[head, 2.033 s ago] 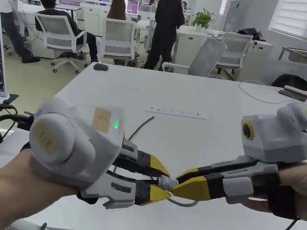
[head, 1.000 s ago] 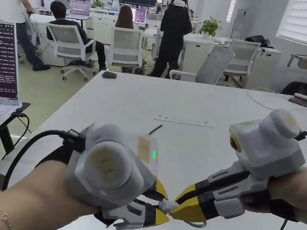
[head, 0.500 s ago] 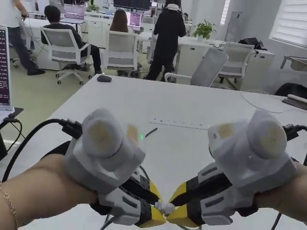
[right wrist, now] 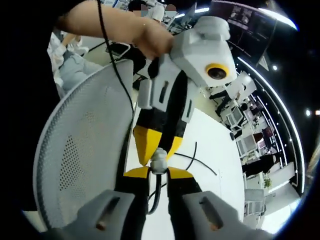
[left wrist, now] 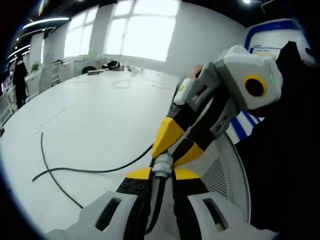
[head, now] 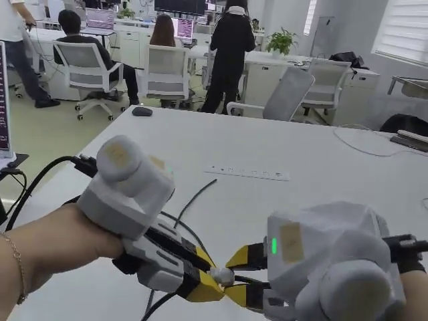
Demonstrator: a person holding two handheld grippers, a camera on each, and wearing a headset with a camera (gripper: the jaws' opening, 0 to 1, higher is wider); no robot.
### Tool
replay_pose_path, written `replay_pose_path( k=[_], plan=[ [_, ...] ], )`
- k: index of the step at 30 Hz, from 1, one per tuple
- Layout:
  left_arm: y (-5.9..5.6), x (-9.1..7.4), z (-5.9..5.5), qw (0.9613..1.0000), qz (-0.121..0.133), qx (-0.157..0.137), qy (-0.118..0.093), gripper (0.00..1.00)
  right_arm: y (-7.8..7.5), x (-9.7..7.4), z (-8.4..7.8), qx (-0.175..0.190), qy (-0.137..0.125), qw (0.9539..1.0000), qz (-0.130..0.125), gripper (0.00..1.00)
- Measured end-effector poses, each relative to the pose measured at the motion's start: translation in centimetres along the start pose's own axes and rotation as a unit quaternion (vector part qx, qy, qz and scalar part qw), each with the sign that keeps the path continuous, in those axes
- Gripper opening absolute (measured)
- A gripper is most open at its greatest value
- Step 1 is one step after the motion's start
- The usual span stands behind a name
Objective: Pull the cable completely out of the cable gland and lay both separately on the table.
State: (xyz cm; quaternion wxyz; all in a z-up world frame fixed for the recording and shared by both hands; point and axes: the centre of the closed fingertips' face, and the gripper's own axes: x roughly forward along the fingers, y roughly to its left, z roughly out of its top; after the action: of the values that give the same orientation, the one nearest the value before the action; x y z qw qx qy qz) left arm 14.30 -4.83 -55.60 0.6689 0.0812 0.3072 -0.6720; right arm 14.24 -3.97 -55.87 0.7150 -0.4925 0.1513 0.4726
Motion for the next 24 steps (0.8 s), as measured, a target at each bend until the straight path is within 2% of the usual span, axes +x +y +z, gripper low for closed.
replay_pose_path(
  k=[1,3,6,8,9,10,12,13,14,15,16,17,18,19,20,21,22,23,24],
  plan=[
    [0.5,-0.1,-0.2,1.0,0.005,0.004,0.003,0.16,0.2,0.0,0.2,0.009,-0.009,0.9999,0.001,0.1],
    [0.5,-0.2,-0.3,1.0,0.005,0.008,-0.001,0.16,-0.1,0.1,0.2,0.02,-0.015,0.9997,-0.002,0.1],
    [0.3,-0.4,-0.1,0.9999,0.009,-0.003,-0.008,0.16,-0.3,0.0,0.5,0.01,-0.02,0.9997,-0.012,0.1],
    [0.2,-0.4,-0.1,0.9998,0.017,-0.001,-0.005,0.16,-0.4,0.0,0.6,0.008,-0.021,0.9997,-0.013,0.11],
    [0.2,-0.4,-0.5,0.9991,0.032,0.023,0.013,0.16,0.0,0.2,0.5,0.029,-0.028,0.9991,0.009,0.11],
    [0.1,-0.3,-0.6,0.9983,0.04,0.039,0.019,0.16,0.1,0.3,0.5,0.042,-0.03,0.9985,0.017,0.12],
    [0.0,-0.3,-0.7,0.9952,0.056,0.074,0.032,0.16,0.4,0.3,0.4,0.108,-0.042,0.9921,0.046,0.12],
    [0.0,-0.2,-0.6,0.9918,0.068,0.103,0.033,0.16,0.3,0.2,0.3,0.129,-0.054,0.9885,0.058,0.11],
    [-0.2,-0.2,-0.5,0.9917,0.072,0.102,0.032,0.16,0.3,0.0,0.3,0.138,-0.063,0.9863,0.067,0.11],
    [0.2,-0.5,-1.2,0.9873,0.089,0.116,0.063,0.16,0.4,-0.1,0.5,0.167,-0.08,0.9791,0.084,0.11],
    [0.2,-0.6,-1.4,0.9828,0.095,0.138,0.077,0.16,0.5,-0.2,0.5,0.189,-0.089,0.9732,0.097,0.11],
    [-0.1,-0.5,-1.5,0.9818,0.095,0.143,0.082,0.16,0.9,-0.5,0.7,0.221,-0.103,0.9618,0.125,0.11],
    [-0.5,-0.4,-1.2,0.9829,0.094,0.14,0.074,0.16,0.8,-0.6,0.7,0.231,-0.11,0.9576,0.132,0.12],
    [-0.5,-0.4,-1.2,0.9825,0.095,0.142,0.073,0.16,0.8,-0.6,0.7,0.234,-0.114,0.9562,0.135,0.12],
    [-0.7,-0.4,-0.9,0.9819,0.098,0.146,0.069,0.16,0.6,-0.8,0.6,0.241,-0.119,0.9528,0.141,0.12],
    [-0.7,-0.5,-0.7,0.981,0.103,0.151,0.065,0.16,0.4,-0.9,0.4,0.257,-0.121,0.9475,0.146,0.15],
    [-0.7,-0.6,-0.6,0.9796,0.107,0.158,0.064,0.16,0.1,-1.0,0.3,0.265,-0.123,0.9454,0.144,0.18],
    [-0.5,-0.7,-0.4,0.974,0.117,0.182,0.068,0.16,-0.3,-1.2,0.2,0.273,-0.13,0.9429,0.141,0.2],
    [-0.4,-0.9,-0.4,0.9701,0.126,0.194,0.073,0.16,-0.6,-1.3,0.2,0.281,-0.135,0.9396,0.142,0.2]
  ],
)
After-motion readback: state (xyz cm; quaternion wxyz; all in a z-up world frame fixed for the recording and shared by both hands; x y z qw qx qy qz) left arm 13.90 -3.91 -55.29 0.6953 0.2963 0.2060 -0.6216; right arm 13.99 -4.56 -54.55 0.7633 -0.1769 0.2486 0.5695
